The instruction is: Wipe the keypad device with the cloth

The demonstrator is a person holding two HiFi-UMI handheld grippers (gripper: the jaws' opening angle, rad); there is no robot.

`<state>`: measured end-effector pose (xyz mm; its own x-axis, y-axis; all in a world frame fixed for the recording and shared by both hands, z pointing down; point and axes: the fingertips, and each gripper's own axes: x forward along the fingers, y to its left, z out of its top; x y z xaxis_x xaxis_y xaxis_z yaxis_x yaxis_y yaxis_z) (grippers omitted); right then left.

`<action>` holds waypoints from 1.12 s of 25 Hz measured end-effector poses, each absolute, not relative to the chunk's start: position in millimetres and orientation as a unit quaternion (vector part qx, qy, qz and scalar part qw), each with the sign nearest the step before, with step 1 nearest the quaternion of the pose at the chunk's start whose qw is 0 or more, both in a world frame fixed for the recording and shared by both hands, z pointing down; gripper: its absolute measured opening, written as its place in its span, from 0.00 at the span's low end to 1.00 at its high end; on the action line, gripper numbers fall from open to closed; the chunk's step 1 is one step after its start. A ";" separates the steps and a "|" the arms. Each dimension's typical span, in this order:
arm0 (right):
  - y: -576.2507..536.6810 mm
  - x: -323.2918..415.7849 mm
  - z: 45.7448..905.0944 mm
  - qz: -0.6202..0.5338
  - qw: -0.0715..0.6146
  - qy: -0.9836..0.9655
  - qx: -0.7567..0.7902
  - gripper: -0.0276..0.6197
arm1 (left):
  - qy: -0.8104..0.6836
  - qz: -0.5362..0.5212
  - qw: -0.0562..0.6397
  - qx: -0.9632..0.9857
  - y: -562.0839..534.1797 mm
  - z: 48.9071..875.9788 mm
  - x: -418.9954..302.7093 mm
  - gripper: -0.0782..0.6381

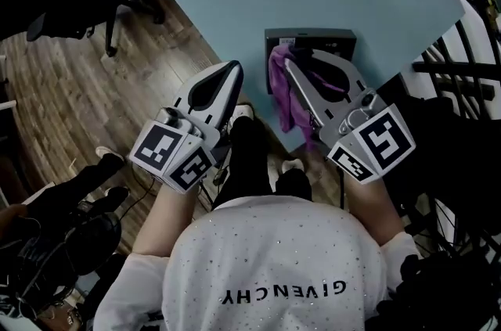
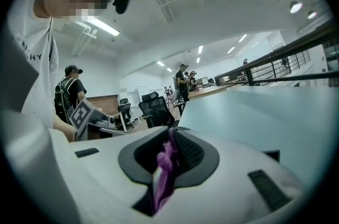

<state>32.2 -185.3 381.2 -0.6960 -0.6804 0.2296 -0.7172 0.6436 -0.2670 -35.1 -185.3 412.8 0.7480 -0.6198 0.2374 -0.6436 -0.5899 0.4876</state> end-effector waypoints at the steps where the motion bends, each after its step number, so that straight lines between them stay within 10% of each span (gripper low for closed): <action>1: -188.0 29.6 384.4 0.163 0.062 -0.905 0.388 0.09 | -0.353 0.019 0.288 0.890 -185.6 417.7 -34.4 0.11; 28: -194.8 121.4 411.6 0.177 0.056 -0.838 0.512 0.09 | -0.316 0.041 0.322 0.891 -181.3 457.7 -1.5 0.11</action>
<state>121.4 -194.8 411.6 -0.4689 -0.8389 0.2764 -0.8789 0.4123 -0.2398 -1.5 -181.3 457.7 0.7966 -0.5377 0.2764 -0.5900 -0.5920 0.5490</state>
